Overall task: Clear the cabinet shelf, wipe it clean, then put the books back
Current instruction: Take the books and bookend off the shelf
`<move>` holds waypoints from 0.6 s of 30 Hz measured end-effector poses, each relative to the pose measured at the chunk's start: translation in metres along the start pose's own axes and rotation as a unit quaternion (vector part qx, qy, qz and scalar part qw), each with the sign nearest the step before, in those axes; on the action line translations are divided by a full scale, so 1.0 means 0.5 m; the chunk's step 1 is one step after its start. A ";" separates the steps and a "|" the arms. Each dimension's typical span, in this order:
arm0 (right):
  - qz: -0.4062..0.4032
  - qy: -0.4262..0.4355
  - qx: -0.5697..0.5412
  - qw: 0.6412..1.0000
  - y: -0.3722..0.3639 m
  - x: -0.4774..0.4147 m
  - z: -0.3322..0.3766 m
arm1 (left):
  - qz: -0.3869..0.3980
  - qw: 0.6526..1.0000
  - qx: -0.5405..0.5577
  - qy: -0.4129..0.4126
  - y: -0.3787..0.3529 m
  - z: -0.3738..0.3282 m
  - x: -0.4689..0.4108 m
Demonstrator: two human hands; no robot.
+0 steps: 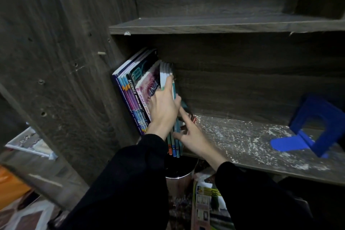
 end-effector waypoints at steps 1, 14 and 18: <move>0.001 0.008 0.021 1.000 -0.002 0.000 -0.005 | 0.002 1.000 0.030 0.003 0.003 0.001 0.000; -0.068 -0.052 -0.097 0.992 0.163 0.067 -0.037 | 0.044 0.942 0.319 0.092 0.129 -0.075 0.089; -0.009 -0.147 -0.214 0.966 0.243 0.155 -0.100 | 0.132 0.859 0.450 0.207 0.117 -0.097 0.139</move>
Point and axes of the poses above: each hand's wrist, its own x-axis away from the middle knuckle, its own y-axis out of the back of the hand, z = x × y, the point moved 6 cm from there along -x, towards the middle knuckle, and after that the axes turned 7 degrees about -z, right-handed, at the moved point
